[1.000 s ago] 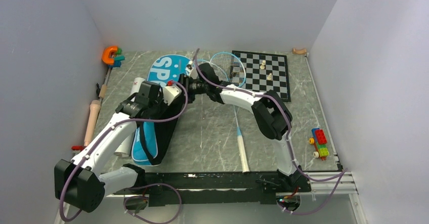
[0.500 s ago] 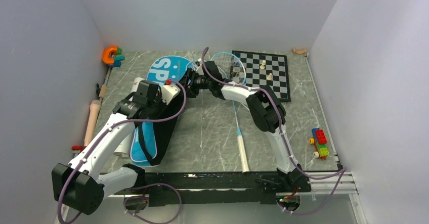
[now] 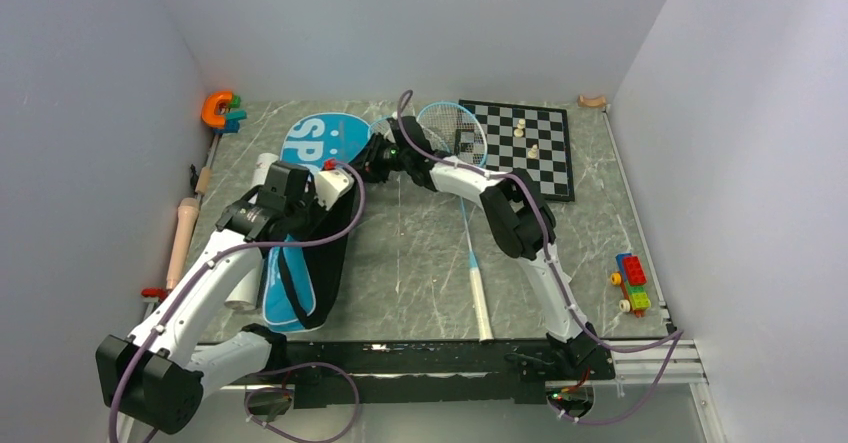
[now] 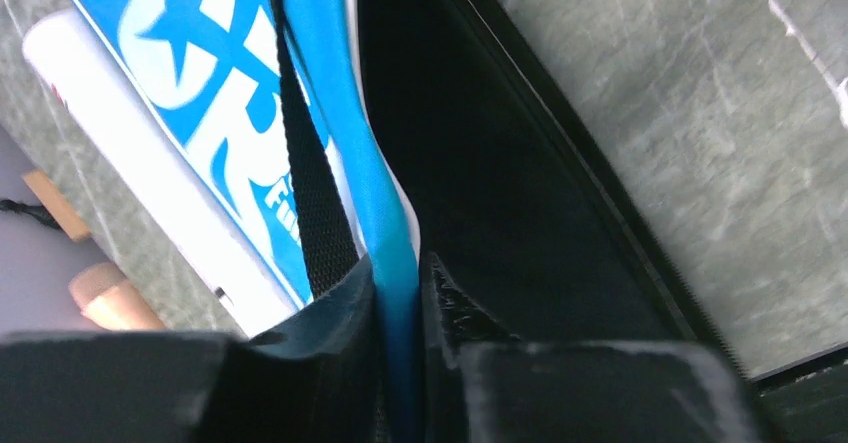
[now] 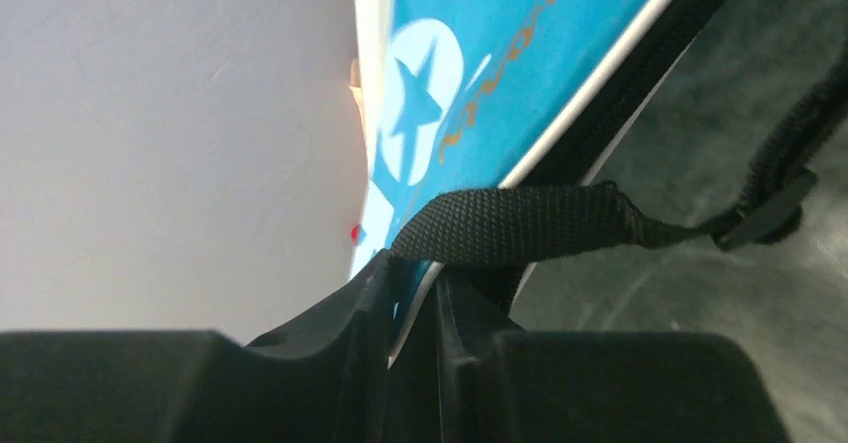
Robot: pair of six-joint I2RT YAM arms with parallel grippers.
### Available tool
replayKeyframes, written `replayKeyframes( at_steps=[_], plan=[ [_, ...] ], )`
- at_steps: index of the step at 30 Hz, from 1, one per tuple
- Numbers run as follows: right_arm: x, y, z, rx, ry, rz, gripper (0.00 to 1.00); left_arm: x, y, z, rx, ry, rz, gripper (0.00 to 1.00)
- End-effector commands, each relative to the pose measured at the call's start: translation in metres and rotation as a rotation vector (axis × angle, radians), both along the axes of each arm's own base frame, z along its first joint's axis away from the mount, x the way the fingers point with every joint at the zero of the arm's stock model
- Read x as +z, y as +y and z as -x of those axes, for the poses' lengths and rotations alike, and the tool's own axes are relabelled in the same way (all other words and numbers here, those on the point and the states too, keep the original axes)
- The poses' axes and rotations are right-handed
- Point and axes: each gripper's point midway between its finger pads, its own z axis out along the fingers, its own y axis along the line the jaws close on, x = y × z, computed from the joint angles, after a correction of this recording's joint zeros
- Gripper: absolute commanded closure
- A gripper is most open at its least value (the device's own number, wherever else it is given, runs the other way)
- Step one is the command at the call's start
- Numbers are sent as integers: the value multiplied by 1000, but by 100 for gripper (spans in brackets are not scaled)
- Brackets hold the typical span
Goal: Pack up the badminton gear
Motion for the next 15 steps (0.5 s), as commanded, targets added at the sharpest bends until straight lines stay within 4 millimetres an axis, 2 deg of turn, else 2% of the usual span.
replayKeyframes(
  at_steps=[1,3,5,6,10,15],
  plan=[
    [38,18,-15,-4,-114,-18,80,25,-5,-1,-2,-56,54,65],
    [46,28,-5,31,-135,-20,85,23,-4,-1,0,-53,42,51],
    [50,33,4,50,-147,-15,88,26,-3,-6,5,-69,36,32],
    [56,33,9,54,-159,-13,89,29,-3,-8,6,-82,38,27],
    [56,32,27,66,-192,44,89,43,-9,-24,-7,-131,43,17],
    [55,25,42,81,-232,128,89,46,-15,-47,-27,-134,16,17]
  ],
)
